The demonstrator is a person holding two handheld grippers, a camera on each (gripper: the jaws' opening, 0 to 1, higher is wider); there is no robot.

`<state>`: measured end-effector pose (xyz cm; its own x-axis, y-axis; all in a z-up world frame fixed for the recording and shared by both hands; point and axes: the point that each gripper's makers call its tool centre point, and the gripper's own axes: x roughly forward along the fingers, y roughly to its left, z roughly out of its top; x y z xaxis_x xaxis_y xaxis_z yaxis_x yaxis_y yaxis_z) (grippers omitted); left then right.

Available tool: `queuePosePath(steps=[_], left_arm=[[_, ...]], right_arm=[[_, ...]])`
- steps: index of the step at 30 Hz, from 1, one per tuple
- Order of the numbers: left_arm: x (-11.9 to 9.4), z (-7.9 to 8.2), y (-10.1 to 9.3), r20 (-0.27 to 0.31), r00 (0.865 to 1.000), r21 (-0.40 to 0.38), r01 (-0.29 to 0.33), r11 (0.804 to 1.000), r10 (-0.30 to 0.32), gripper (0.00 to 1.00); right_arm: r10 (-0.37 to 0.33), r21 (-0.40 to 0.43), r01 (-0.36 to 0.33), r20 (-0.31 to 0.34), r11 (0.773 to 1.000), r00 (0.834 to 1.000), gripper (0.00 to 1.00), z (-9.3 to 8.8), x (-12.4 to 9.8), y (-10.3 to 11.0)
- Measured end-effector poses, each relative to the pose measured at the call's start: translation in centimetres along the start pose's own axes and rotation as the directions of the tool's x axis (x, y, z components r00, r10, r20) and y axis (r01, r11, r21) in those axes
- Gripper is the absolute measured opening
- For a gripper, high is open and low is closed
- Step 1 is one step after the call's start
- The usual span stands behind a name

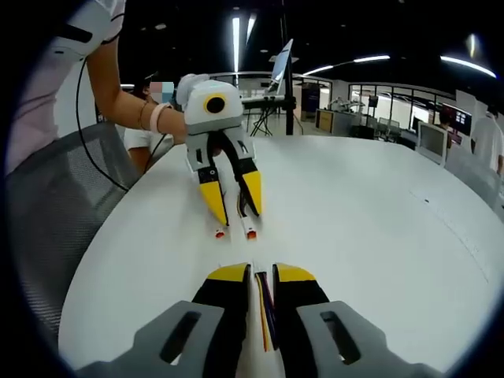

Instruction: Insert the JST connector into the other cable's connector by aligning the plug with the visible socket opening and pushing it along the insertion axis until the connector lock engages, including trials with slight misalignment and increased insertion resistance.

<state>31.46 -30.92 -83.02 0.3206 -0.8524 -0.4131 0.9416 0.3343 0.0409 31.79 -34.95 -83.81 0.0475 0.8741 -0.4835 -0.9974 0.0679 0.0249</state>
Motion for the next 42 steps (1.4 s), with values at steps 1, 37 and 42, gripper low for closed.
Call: queuePosePath(steps=[1,37,42], left_arm=[[0.0,0.0,0.0,0.000,1.000,-0.002,0.000,1.000,0.000,0.10],[0.7,-1.1,0.3,0.049,0.999,-0.046,0.000,0.999,0.002,0.05],[0.6,-1.1,0.5,0.077,0.997,-0.068,-0.006,0.998,0.011,0.04]], right_arm=[[0.002,0.000,-0.002,0.001,1.000,1.000,0.09,0.0,0.0,0.0],[0.014,-0.012,-0.014,-0.003,1.000,1.000,0.05,-0.8,0.5,0.2],[0.012,-0.010,-0.012,0.004,1.000,1.000,0.05,-0.7,0.5,0.0]])
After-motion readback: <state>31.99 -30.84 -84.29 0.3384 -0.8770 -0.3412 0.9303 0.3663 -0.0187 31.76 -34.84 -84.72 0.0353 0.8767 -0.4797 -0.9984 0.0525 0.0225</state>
